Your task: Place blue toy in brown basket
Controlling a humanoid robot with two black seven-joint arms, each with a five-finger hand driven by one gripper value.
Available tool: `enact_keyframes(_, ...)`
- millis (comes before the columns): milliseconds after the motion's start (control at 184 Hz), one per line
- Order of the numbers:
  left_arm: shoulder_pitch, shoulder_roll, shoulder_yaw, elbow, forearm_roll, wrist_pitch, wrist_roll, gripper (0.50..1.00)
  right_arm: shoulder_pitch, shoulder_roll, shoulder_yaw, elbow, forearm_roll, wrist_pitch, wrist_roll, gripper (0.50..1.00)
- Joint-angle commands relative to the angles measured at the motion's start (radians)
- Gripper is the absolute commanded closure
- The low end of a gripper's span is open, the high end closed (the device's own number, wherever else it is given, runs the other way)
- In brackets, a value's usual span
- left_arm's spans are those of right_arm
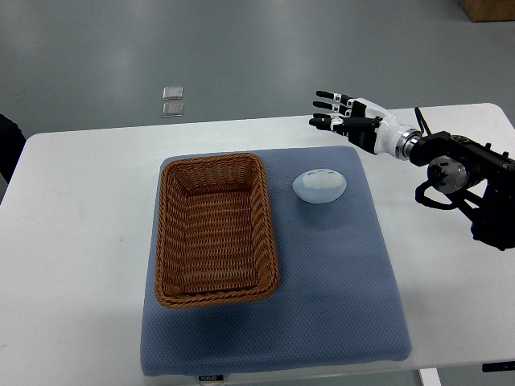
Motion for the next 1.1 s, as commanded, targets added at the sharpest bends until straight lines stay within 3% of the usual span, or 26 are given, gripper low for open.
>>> enact_keyframes(0, 0.0, 0.0, 0.001, 0.001, 0.0, 0.0, 0.001, 0.5, 0.003, 0.0, -0.002, 0.001, -0.007, 0.001, 0.0, 0.585)
enact_keyframes(614, -0.006, 0.0, 0.004, 0.001, 0.0, 0.002, -0.001, 0.5, 0.011, -0.005, -0.005, 0.006, -0.043, 0.009, 0.005, 0.585)
enact_keyframes(880, -0.006, 0.0, 0.004, -0.001, 0.0, 0.002, -0.001, 0.5, 0.017, -0.025, -0.002, 0.016, -0.386, 0.03, 0.114, 0.587)
enact_keyframes(1092, -0.006, 0.0, 0.004, -0.001, 0.0, 0.002, -0.001, 0.5, 0.043, -0.054, -0.007, 0.018, -0.798, 0.056, 0.218, 0.587)
